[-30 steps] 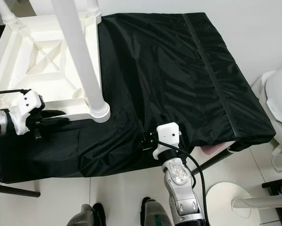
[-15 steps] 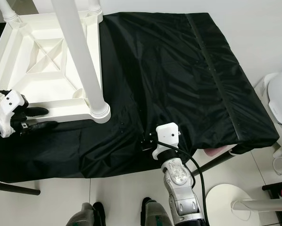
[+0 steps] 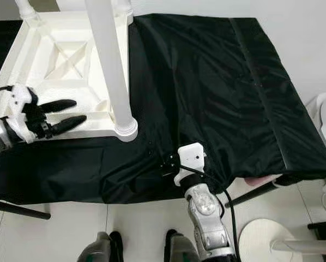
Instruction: Building children table
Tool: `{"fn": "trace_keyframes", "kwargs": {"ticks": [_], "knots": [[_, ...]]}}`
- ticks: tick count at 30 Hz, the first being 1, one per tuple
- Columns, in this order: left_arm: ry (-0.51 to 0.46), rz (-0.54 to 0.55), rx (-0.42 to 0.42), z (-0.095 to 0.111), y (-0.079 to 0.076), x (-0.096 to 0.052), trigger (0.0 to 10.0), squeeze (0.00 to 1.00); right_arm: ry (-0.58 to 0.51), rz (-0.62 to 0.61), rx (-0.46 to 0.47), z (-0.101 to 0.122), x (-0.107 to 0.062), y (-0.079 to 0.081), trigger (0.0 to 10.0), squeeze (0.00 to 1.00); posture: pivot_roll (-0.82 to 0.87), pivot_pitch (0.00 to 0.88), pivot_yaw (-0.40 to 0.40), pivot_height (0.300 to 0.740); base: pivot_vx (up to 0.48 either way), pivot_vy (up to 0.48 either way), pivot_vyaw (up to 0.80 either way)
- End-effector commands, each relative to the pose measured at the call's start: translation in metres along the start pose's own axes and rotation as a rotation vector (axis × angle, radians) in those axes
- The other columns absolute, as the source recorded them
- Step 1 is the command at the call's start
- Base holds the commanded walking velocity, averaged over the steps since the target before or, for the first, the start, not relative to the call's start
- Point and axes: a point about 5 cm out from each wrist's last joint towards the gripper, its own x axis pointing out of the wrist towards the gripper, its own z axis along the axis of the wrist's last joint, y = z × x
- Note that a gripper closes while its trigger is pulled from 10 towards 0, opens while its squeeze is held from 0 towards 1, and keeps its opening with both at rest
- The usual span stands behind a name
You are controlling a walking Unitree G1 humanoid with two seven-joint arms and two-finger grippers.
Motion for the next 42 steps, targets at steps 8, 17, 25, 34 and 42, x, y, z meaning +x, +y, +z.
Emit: {"fn": "trace_keyframes", "kwargs": {"ticks": [8,17,25,34,42], "knots": [[-0.033,0.508,-0.083,-0.004,-0.006,-0.049,10.0,0.0,0.022,-0.03,0.004,-0.006,-0.003,-0.005,10.0,0.0,-0.09,0.194,0.044,0.74,0.0,0.0,0.0],[-0.067,0.788,-0.213,-0.017,-0.034,-0.056,10.0,0.0,0.002,-0.145,-0.048,0.001,0.013,-0.029,10.0,0.0,-0.07,0.159,0.022,0.74,0.0,0.0,0.0],[0.032,1.062,-0.211,-0.039,-0.058,-0.056,10.0,0.0,-0.011,-0.194,-0.112,0.005,0.02,-0.039,10.0,0.0,-0.08,0.119,0.027,0.74,0.0,0.0,0.0],[0.056,1.014,-0.278,-0.048,-0.089,-0.028,10.0,0.0,-0.014,-0.226,-0.097,0.003,0.02,-0.043,10.0,0.0,-0.08,0.098,0.027,0.74,0.0,0.0,0.0],[0.103,0.955,-0.226,-0.045,-0.103,0.0,10.0,0.0,-0.012,-0.221,-0.087,0.002,0.023,-0.041,10.0,0.0,-0.09,0.09,0.01,0.74,0.0,0.0,0.0]]}}
